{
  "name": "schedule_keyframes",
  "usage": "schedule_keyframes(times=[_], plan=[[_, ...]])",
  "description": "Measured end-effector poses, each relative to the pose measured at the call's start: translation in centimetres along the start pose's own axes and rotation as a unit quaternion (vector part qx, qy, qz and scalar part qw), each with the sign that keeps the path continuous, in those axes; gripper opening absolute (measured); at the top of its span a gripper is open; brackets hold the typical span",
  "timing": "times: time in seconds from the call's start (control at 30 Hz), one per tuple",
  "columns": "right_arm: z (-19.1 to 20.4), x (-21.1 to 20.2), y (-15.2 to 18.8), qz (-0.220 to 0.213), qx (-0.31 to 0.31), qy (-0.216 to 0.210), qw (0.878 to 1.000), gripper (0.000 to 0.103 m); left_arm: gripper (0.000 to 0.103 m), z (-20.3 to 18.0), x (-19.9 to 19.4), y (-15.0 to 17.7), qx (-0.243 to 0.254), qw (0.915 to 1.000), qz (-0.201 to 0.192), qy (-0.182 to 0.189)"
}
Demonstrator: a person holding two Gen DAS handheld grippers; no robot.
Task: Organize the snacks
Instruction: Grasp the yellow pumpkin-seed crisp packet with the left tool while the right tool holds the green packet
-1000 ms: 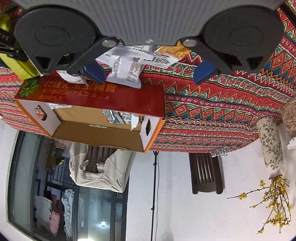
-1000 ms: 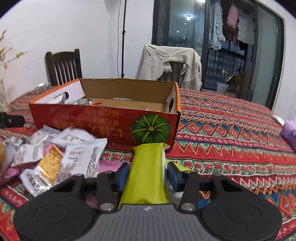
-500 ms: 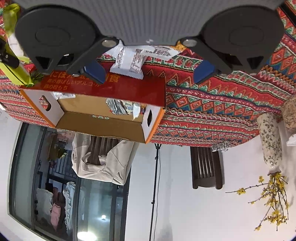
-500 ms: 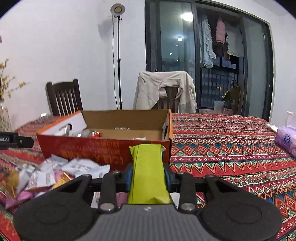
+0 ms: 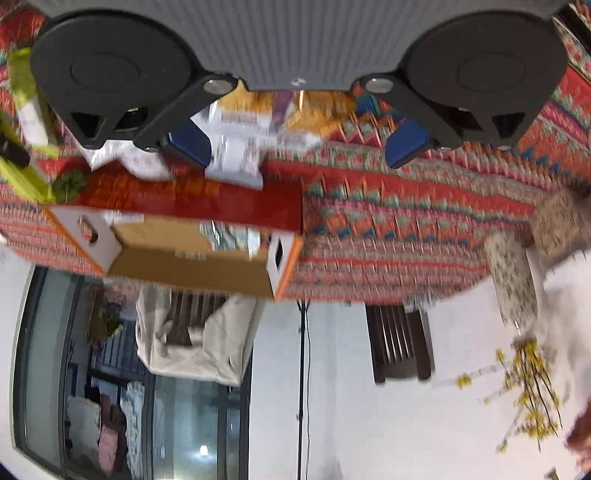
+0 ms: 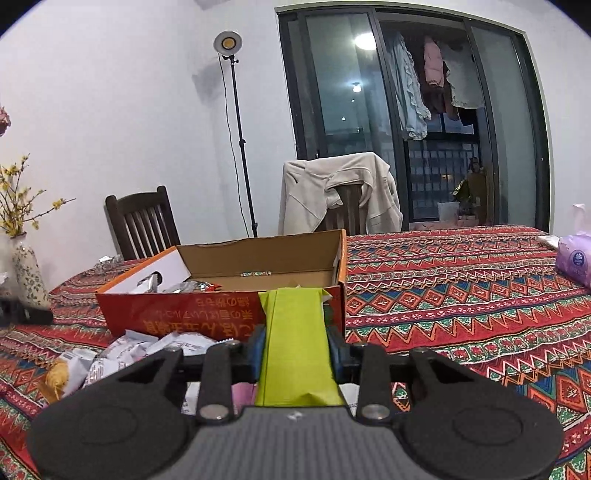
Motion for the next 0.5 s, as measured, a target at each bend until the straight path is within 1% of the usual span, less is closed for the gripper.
schedule_keyframes(times=[0.07, 0.1, 0.13, 0.17, 0.2, 0.23, 0.27, 0.3, 0.33, 0.37, 0.4, 0.43, 0.5], plan=[[-0.1, -0.1, 0.1, -0.002, 0.001, -0.001, 1.000, 0.032, 0.101, -0.3, 1.1, 0.8, 0.003, 0.9999, 0.015, 0.002], [-0.2, -0.1, 0.2, -0.003, 0.002, -0.003, 1.000, 0.032, 0.099, -0.6, 1.7, 1.3, 0.010, 0.9998, 0.015, 0.008], [-0.3, -0.1, 0.2, -0.002, 0.003, -0.005, 1.000, 0.032, 0.093, -1.0, 2.3, 1.8, 0.018, 0.9997, 0.016, 0.007], [-0.4, 0.1, 0.2, 0.002, 0.005, -0.007, 1.000, 0.032, 0.083, -1.2, 2.7, 2.0, 0.022, 0.9995, 0.019, 0.008], [-0.5, 0.3, 0.1, 0.007, 0.006, -0.008, 1.000, 0.032, 0.078, -1.3, 3.2, 2.2, 0.025, 0.9993, 0.025, 0.016], [-0.5, 0.4, 0.1, 0.011, 0.005, -0.009, 1.000, 0.032, 0.071, -1.4, 3.6, 2.4, 0.026, 0.9989, 0.030, 0.026], [-0.3, 0.6, 0.2, 0.014, 0.002, -0.009, 1.000, 0.032, 0.068, -1.5, 4.0, 2.6, 0.028, 0.9986, 0.031, 0.032], [-0.2, 0.5, 0.2, 0.012, -0.001, -0.008, 1.000, 0.032, 0.063, -1.7, 4.0, 2.8, 0.033, 0.9986, 0.023, 0.035], [0.1, 0.5, 0.3, 0.009, -0.003, -0.008, 1.000, 0.032, 0.055, -1.8, 4.0, 2.9, 0.036, 0.9983, 0.018, 0.042], [0.1, 0.5, 0.3, 0.007, -0.004, -0.006, 1.000, 0.032, 0.041, -1.7, 3.8, 3.0, 0.035, 0.9980, 0.016, 0.051], [0.2, 0.5, 0.3, 0.006, -0.005, -0.005, 1.000, 0.032, 0.041, -1.6, 3.7, 3.0, 0.035, 0.9974, 0.013, 0.062], [0.3, 0.6, 0.3, 0.005, -0.004, -0.005, 1.000, 0.032, 0.040, -1.6, 3.6, 3.1, 0.033, 0.9972, 0.008, 0.066], [0.4, 0.6, 0.3, 0.003, -0.006, -0.002, 1.000, 0.032, 0.040, -1.6, 3.5, 3.4, 0.035, 0.9976, -0.005, 0.060]])
Point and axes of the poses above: each gripper's, at about its wrist camera, not at the fingertips, and x roughly the way its jaws point, z to its left, y to its underside, the point moved 2 cm from there along x, roughly the way its jaws point, and after that the axes turned 13 degrees about z, right-handed, at the moved point
